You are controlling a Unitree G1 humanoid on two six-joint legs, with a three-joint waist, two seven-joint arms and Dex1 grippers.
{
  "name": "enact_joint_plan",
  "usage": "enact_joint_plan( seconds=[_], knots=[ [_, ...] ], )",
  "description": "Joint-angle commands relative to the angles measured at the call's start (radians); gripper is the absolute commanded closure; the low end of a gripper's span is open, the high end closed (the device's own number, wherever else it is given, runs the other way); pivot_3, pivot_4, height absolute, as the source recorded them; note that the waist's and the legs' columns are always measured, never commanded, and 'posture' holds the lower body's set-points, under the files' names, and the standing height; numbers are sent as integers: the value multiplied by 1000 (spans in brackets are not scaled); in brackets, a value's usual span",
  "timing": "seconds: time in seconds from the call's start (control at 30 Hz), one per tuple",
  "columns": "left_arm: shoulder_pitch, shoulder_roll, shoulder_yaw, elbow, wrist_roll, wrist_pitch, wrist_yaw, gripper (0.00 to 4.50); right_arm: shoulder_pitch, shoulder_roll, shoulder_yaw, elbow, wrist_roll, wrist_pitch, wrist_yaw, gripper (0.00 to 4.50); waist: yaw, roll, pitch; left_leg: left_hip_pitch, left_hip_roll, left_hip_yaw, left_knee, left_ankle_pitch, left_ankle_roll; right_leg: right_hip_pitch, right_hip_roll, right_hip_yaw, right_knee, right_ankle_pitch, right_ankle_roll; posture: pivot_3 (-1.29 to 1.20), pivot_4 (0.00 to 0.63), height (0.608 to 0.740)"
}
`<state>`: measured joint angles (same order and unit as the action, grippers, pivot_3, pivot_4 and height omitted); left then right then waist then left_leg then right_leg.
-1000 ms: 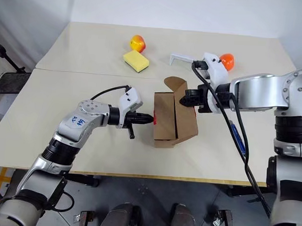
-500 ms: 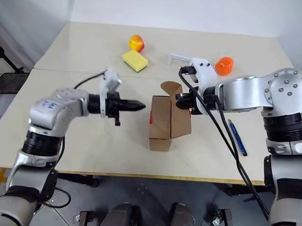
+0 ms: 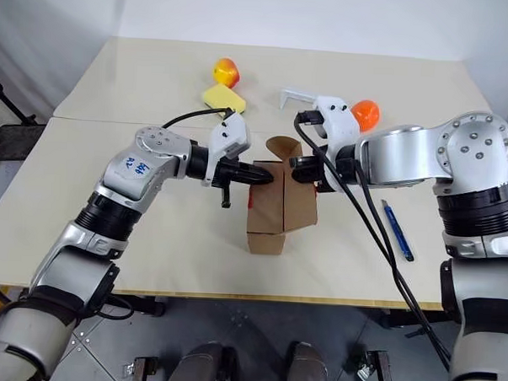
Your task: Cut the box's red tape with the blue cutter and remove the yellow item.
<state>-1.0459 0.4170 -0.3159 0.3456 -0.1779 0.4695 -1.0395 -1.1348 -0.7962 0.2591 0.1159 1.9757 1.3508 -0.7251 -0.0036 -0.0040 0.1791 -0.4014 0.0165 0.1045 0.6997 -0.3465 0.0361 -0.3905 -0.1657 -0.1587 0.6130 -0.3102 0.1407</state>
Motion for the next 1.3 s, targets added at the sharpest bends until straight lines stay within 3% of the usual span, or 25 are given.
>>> enact_joint_plan(
  seconds=[0.03, 0.37, 0.6, 0.77, 0.83, 0.97, 1.1, 1.3],
  knots=[
    [-26, 14, -54, 49, 83, -90, -42, 4500, 16, 9, 25, -26, -3, 1, -9, 4467, 0, 0, 0, 0, 0, 0, 0, 0, 0, 0, 0, 0, 0, 0, 0, 0, 150, 740],
    [7, 101, -123, 54, 203, -219, -152, 4500, -14, -53, 19, -39, -3, 37, 59, 4467, -2, 0, 0, 0, 1, 1, 0, 0, 0, -1, 0, 0, 0, 0, 0, 0, 150, 740],
    [95, 219, -118, -67, 214, -174, -202, 4500, -61, -122, 29, -5, -3, 58, 93, 4467, -4, 1, -1, 0, 5, 1, 0, 0, 0, -1, 0, 0, 1, 0, 0, 0, 150, 740],
    [143, 238, -90, -127, 205, -113, -181, 4500, -3, -170, 56, 22, -3, 64, 89, 4467, 1, -2, -7, 4, 5, 1, 0, 0, 0, 1, 0, 1, 4, 0, 0, 0, 150, 740],
    [155, 227, -71, -129, 205, -91, -159, 4500, 49, -161, 65, 20, -46, 66, 99, 4467, 6, -2, -7, 4, 5, 2, 0, 0, 0, 2, -1, 1, 3, 0, 0, 0, 150, 740],
    [173, 201, -52, -124, 212, -67, -129, 4500, 138, -116, 45, -3, -151, 57, 160, 4467, 21, -2, -4, -9, 3, 1, 5, 1, 2, -8, -3, 0, 3, 0, 0, 0, 150, 740],
    [178, 189, -48, -123, 214, -55, -117, 4500, 186, -88, 11, -27, -272, 63, 240, 4467, 27, -2, -4, -9, -2, 0, 3, 1, 2, -8, -3, -2, 4, 0, 0, 0, 150, 740],
    [192, 162, -16, -95, 204, -35, -69, 4500, 280, -97, 8, -162, -656, -36, 531, 4467, 27, -2, -4, -9, -2, 0, 3, 1, 2, -7, -3, -1, 3, 0, 0, 0, 150, 740]
  ],
)
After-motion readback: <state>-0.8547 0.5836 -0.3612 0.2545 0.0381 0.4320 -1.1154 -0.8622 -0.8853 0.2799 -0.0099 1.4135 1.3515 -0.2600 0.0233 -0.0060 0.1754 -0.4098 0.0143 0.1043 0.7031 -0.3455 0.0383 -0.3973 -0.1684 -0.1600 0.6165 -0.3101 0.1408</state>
